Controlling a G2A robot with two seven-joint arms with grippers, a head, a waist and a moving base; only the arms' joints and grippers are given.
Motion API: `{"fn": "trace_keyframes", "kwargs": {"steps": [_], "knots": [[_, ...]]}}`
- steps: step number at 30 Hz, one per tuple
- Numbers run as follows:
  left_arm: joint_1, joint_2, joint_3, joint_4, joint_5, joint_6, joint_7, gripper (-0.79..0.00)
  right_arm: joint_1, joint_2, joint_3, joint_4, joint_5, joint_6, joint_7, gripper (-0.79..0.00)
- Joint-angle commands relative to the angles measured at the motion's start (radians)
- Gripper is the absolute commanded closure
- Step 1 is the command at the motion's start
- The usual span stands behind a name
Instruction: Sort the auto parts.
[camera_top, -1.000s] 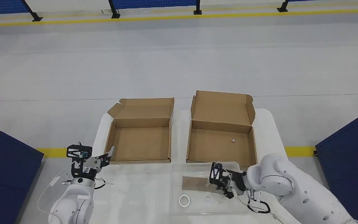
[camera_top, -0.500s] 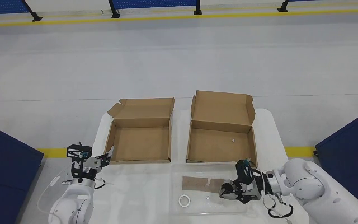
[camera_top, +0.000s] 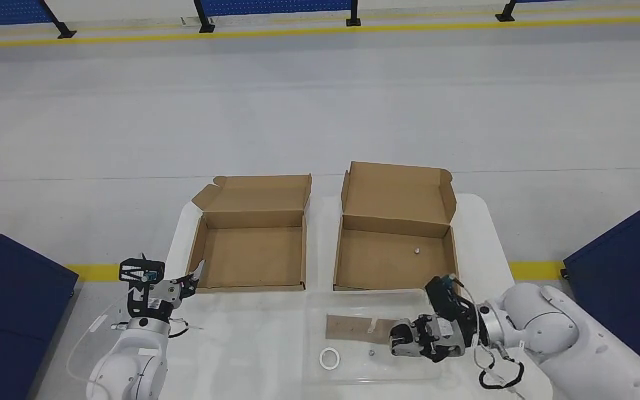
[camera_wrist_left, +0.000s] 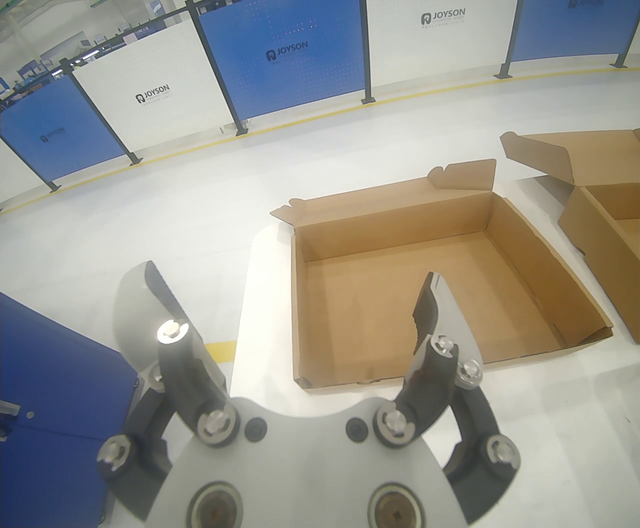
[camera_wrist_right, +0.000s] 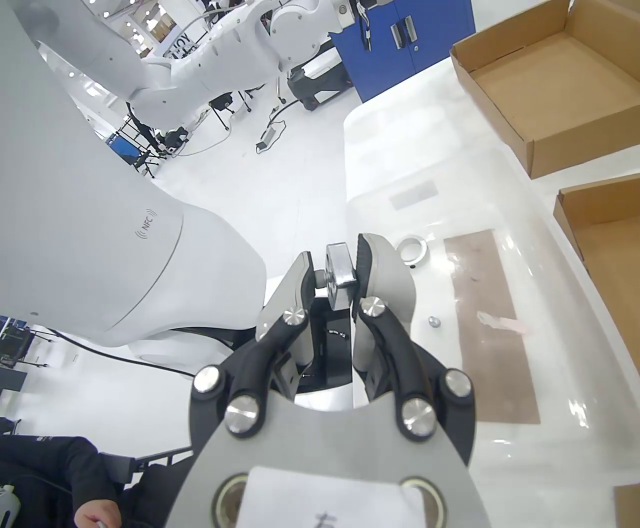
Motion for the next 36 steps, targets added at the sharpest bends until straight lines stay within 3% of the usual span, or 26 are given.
{"fn": "trace_keyframes", "kwargs": {"steps": [1,5,8,21,29,31,36], "knots": [[0.000,0.000,0.000,0.000,0.000,0.000,0.000,-0.785,0.000,0.000,0.000,-0.001,-0.009,0.009,0.002,0.000],[0.000,0.000,0.000,0.000,0.000,0.000,0.000,-0.785,-0.010,-0.007,-0.042,-0.001,0.077,0.012,-0.024,0.000],[0.000,0.000,0.000,0.000,0.000,0.000,0.000,-0.785,0.006,-0.004,-0.079,0.044,0.252,0.001,0.001,0.000],[0.000,0.000,0.000,0.000,0.000,0.000,0.000,-0.785,0.115,0.049,-0.243,0.094,0.723,0.000,0.000,0.000],[0.000,0.000,0.000,0.000,0.000,0.000,0.000,-0.785,0.117,0.051,-0.243,0.102,0.732,0.000,0.000,0.000],[0.000,0.000,0.000,0.000,0.000,0.000,0.000,-0.785,0.115,0.046,-0.241,0.085,0.707,0.047,-0.026,0.000],[0.000,0.000,0.000,0.000,0.000,0.000,0.000,-0.785,0.110,0.039,-0.238,0.023,0.891,0.079,0.009,0.000]]}}
